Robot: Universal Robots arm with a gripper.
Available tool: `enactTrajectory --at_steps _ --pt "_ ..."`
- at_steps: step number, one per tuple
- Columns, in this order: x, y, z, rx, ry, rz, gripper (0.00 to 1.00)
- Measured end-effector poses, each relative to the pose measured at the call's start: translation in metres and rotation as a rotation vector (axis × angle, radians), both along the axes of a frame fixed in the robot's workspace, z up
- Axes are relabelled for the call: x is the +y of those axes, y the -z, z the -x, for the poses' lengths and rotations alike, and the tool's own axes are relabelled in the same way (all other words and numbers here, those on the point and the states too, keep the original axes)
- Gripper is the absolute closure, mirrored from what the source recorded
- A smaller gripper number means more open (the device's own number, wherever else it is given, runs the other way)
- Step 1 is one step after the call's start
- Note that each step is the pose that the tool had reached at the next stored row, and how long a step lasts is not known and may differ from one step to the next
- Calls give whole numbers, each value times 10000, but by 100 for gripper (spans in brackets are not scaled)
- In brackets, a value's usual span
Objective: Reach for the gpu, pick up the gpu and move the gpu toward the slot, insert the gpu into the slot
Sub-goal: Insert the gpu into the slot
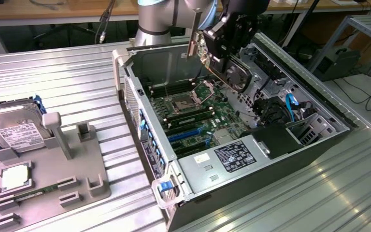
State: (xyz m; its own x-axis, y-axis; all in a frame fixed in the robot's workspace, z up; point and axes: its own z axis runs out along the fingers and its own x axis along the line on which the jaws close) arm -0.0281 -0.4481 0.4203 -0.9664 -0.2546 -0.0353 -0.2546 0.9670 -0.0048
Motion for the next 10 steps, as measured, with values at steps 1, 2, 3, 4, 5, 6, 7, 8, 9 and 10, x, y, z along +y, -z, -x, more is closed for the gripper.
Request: enactTrajectory --at_steps 1,2,3,4,5,6,7,8,9,10 --pt "0 0 0 -1 -191 0 72" --pt "0 0 0 -1 -249 0 72" --pt "0 0 0 -1 -301 0 72" --pt "0 0 0 0 -429 0 72" --pt "0 0 0 -1 -549 -1 72" --pt "0 0 0 -1 -624 0 72" --pt "0 0 0 0 -676 0 72" --pt "0 0 0 0 -727 0 72" --pt "0 0 0 -1 -783 0 72" --pt "0 0 0 0 -880 0 72"
